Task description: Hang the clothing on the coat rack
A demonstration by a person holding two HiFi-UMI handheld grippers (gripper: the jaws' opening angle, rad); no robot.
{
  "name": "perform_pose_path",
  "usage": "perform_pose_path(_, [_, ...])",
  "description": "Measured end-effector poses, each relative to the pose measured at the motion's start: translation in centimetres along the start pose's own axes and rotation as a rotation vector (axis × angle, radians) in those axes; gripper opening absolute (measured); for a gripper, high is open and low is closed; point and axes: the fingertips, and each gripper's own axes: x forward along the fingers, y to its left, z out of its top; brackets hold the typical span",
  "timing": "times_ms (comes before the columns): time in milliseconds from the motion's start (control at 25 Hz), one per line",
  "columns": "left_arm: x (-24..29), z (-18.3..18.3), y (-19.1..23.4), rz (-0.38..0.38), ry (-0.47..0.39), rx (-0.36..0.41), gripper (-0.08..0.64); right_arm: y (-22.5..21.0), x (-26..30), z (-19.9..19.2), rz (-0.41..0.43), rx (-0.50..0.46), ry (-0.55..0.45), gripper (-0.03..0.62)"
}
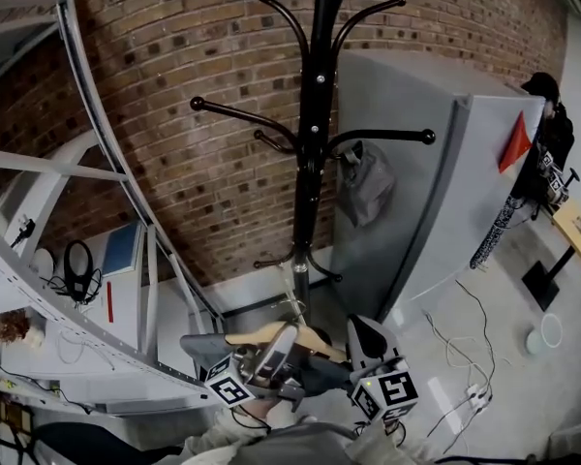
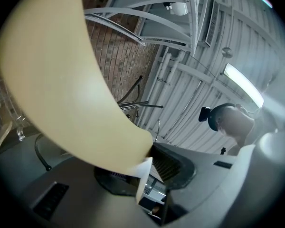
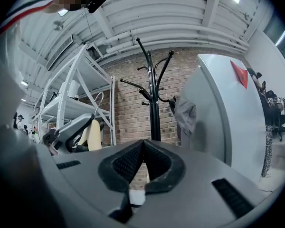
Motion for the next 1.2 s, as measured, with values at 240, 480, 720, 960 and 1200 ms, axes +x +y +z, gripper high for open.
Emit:
perform_pose_path(240, [-0.1,1.0,1.9,0.000,-0.012,-0.014,0.103,-0.2,1.8,-0.5,-0.003,-0.004,0.019,0.023])
perform_pose_path(480, [0.8,0.3,3.6,0.008,-0.021,-0.032,0.103,-1.9,2.6,-0.7,-0.002,-0.009,0.032,0.023])
perform_pose_path(720, [2.7,0.2,6.1,0.036,-0.059,-0.022,0.103,-4.9,4.6,0.2,0.047,-0.008,0.003,0.023])
perform_pose_path(960, [5.0,-0.5,8.0,0.084,-0.101,0.020,0.103,-7.9,6.5,0.3,0.123,-0.005,0.025,0.023])
perform_pose_path(1200, [6.8,-1.6,9.6,0.117,-0.133,0.062,0.103,-10.4,8.0,0.5,0.188,0.007,0.027,0.023])
